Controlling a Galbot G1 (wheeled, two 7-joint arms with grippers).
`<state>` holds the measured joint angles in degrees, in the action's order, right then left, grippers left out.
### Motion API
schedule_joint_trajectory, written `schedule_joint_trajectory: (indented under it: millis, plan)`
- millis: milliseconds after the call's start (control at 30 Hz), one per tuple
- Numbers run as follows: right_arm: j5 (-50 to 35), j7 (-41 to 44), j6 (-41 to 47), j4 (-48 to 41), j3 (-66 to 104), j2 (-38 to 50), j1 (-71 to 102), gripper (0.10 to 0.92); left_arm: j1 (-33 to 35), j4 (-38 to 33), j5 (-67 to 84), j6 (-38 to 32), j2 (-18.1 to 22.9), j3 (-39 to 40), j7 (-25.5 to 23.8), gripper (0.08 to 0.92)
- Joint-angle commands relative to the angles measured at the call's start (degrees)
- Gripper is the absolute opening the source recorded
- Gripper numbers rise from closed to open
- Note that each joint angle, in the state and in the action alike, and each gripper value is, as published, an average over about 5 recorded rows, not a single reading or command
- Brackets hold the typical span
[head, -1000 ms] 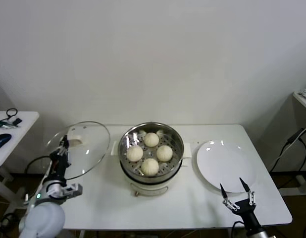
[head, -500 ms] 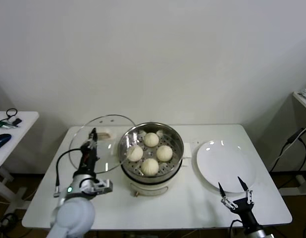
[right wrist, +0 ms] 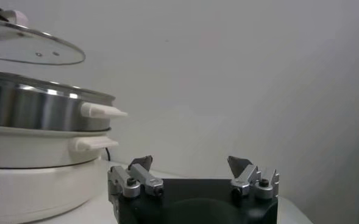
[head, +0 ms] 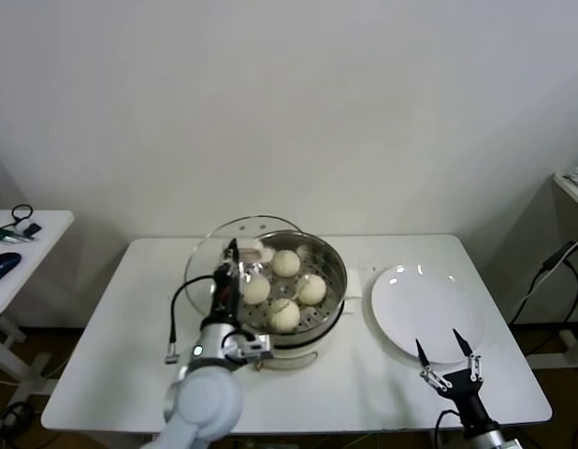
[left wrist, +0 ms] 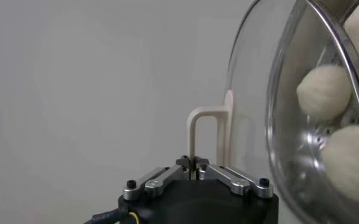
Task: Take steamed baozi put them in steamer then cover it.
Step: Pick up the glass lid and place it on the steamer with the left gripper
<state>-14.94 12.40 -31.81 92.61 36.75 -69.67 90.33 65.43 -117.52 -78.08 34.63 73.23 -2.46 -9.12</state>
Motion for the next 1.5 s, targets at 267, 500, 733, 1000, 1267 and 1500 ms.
schedule_joint_trajectory:
  millis: [267, 500, 733, 1000, 1267, 1500]
  plan:
    - [-1.05, -0.01, -0.3, -0.11, 0.17, 0.1, 0.08, 0.823, -1.3, 6.82, -12.43, 0.91, 13.29, 6.97, 0.53, 0.132]
    - [-1.07, -0.01, -0.53, -0.09, 0.23, 0.11, 0.38, 0.823, -0.97, 9.72, -13.48, 0.21, 14.7, 7.52, 2.17, 0.132]
    - [-1.51, -0.05, -0.94, -0.1, 0.53, 0.11, 0.79, 0.823, -0.43, 11.6, -14.47, 0.2, 13.74, 6.4, 2.64, 0.132]
    - [-1.53, -0.04, -1.15, -0.19, 0.41, -0.04, 0.87, 0.823, -1.07, 13.31, -14.32, 0.56, 13.03, 5.47, 2.33, 0.132]
    - [-1.42, 0.01, -1.07, -0.18, 0.63, -0.19, 0.79, 0.823, -2.46, 14.61, -14.06, 0.92, 12.95, 5.7, 1.47, 0.132]
    - [-1.39, 0.05, -1.11, -0.46, 0.72, -0.17, 0.67, 0.823, -2.43, 14.82, -14.37, 1.3, 12.9, 5.84, 0.17, 0.132]
